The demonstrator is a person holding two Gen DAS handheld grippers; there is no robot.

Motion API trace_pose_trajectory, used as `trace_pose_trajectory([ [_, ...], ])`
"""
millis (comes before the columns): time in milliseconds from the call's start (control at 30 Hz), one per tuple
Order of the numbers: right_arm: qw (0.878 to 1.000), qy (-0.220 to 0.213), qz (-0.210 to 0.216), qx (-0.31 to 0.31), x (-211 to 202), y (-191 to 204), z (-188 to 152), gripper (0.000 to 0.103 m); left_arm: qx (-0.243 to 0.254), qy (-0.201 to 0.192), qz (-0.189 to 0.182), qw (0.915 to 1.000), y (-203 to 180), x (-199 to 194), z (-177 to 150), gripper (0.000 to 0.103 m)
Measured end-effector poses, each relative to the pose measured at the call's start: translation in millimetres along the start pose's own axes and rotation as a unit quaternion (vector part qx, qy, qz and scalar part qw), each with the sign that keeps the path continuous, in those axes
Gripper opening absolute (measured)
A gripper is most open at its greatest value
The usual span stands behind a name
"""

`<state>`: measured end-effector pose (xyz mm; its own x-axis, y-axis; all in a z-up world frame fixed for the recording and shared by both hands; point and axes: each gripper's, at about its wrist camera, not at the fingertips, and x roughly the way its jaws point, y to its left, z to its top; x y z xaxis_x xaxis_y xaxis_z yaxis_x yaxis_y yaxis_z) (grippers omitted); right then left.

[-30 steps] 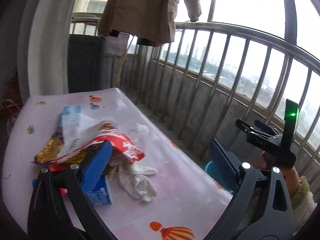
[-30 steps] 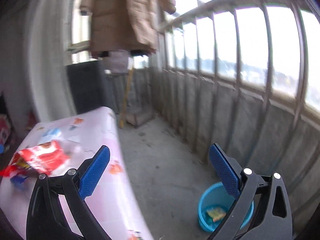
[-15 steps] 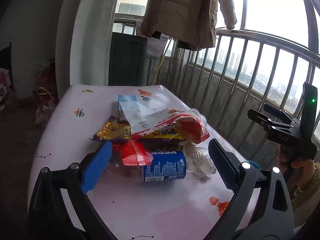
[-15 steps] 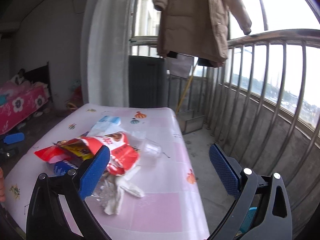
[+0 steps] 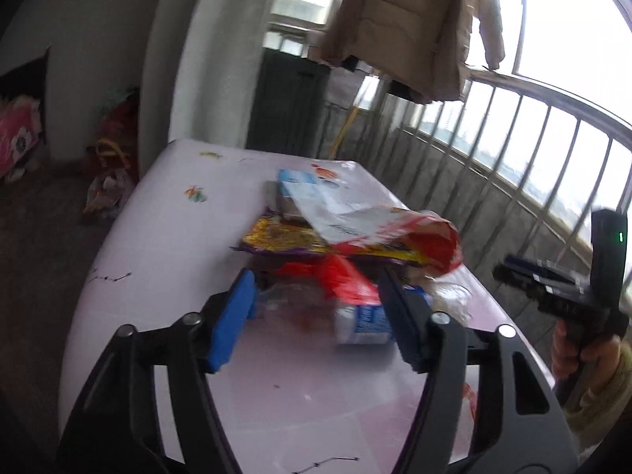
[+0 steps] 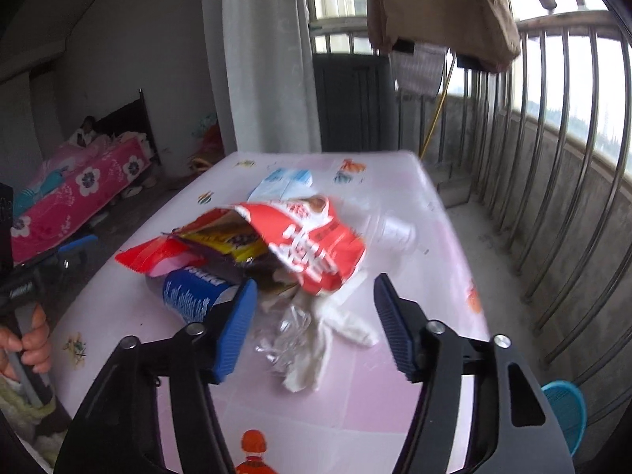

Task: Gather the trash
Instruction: 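Move both tools back toward the table over the Pepsi bottle, then grasp the Pepsi bottle around its label with the right tool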

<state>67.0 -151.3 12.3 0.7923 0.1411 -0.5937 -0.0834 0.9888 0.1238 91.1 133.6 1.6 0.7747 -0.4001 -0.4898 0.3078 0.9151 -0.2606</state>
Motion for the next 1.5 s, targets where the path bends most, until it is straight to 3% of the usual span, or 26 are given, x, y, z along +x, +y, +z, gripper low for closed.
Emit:
trace_pose_trajectory([
  [133, 0.999, 0.028, 0.026, 0.034, 13, -7, -6, 0.041, -0.062, -0.001, 0.022, 0.9979, 41, 8, 9, 0.048],
  [333, 0.993, 0.052, 0.072, 0.084, 28, -16, -8, 0.037, -0.122, 0.069, 0.028, 0.9898, 82, 58, 9, 0.031],
  [467, 0.988, 0.070, 0.095, 0.104, 38, -17, -12, 0.037, -0.158, 0.108, 0.004, 0.9814, 90, 85, 1, 0.022],
  [600, 0.981, 0.085, 0.124, 0.123, 47, -17, -14, 0.037, -0.188, 0.119, -0.046, 0.9738, 89, 91, -7, 0.017],
  [933, 0.979, 0.092, 0.128, 0.128, 40, -24, -17, 0.037, -0.192, 0.154, -0.081, 0.9659, 79, 63, -25, 0.014],
  [1267, 0.984, 0.078, 0.063, 0.145, 18, -40, -22, 0.040, -0.142, 0.215, -0.129, 0.9575, 23, 22, -62, 0.013],
  [1367, 0.981, 0.089, 0.067, 0.159, 4, -42, -28, 0.046, -0.133, 0.233, -0.164, 0.9493, 4, 16, -72, 0.013],
  [1500, 0.968, 0.140, 0.091, 0.185, 0, -38, -47, 0.055, -0.113, 0.255, -0.203, 0.9387, -26, 17, -82, 0.013],
])
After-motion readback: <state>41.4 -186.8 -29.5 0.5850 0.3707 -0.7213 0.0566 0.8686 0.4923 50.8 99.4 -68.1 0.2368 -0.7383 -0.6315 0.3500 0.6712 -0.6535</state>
